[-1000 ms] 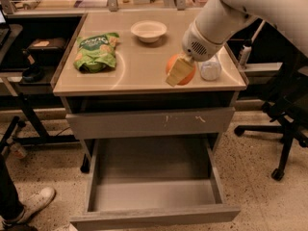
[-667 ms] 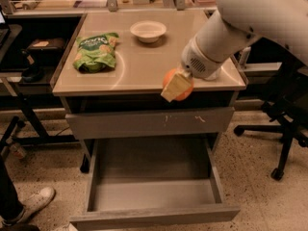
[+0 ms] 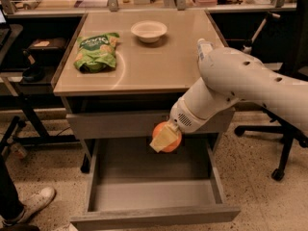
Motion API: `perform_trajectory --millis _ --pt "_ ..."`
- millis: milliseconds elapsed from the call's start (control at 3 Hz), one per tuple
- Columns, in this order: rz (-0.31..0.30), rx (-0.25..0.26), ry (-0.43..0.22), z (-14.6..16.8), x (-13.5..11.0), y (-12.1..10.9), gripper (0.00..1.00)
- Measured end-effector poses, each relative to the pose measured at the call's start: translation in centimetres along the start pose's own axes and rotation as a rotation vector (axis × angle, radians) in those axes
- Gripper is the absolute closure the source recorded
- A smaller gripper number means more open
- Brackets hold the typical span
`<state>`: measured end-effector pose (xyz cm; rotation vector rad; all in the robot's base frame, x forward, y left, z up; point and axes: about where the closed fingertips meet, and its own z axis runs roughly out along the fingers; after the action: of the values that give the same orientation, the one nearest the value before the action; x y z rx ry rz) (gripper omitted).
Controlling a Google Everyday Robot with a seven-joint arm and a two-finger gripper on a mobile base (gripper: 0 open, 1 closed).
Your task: Place orange into middle drawer
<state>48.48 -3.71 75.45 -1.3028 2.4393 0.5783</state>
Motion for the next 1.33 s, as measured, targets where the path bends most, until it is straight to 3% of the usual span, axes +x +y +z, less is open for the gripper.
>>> perform_trajectory --millis 333,667,1333 --pt "0.000 0.000 0.000 0.0 0.0 0.0 1.00" --pt "0.053 -0.044 -0.014 3.8 1.8 0.0 1.00" --pt "0.259 -0.119 -0.050 16.5 8.8 -3.2 1.00"
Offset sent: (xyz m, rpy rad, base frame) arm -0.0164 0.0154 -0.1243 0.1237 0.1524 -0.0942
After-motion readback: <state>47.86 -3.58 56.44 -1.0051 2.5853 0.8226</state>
